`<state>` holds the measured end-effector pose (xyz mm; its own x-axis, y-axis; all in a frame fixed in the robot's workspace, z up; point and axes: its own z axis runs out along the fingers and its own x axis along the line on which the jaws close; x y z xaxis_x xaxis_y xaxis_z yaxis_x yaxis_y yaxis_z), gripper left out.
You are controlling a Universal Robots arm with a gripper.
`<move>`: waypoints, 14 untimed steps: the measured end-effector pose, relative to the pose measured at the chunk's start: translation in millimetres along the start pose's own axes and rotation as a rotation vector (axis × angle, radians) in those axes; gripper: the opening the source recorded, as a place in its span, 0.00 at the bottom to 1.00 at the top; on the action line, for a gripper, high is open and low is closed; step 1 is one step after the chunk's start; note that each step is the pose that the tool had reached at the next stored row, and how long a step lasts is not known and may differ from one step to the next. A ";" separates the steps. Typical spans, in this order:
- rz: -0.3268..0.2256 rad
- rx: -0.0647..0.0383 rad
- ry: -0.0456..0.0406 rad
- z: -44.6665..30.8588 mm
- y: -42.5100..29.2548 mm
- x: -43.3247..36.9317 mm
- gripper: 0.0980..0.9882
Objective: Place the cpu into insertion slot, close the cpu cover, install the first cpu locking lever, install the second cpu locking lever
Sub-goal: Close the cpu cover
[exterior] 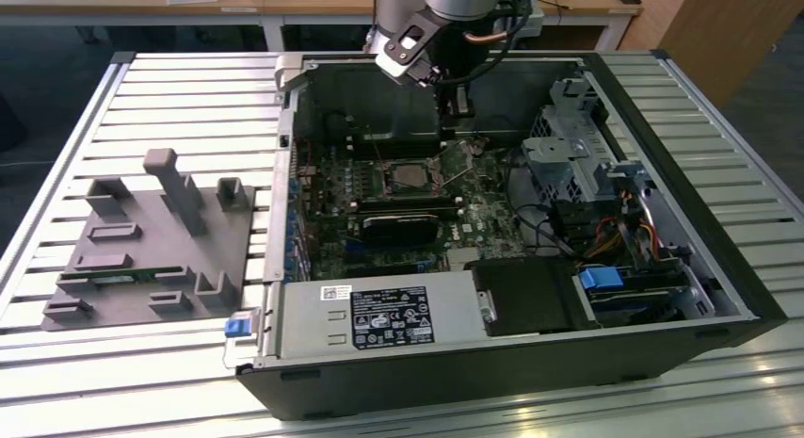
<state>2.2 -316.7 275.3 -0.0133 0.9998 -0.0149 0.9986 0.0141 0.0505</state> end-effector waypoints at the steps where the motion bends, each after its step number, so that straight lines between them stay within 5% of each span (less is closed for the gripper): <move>1: 0.000 0.000 0.0000 0.0 0.6 0.0 0.01; 14: 0.000 0.000 0.0000 0.4 7.9 -0.1 0.01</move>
<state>10.1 -316.7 275.3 -0.0133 0.9998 -0.0149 0.9986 0.0141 0.0505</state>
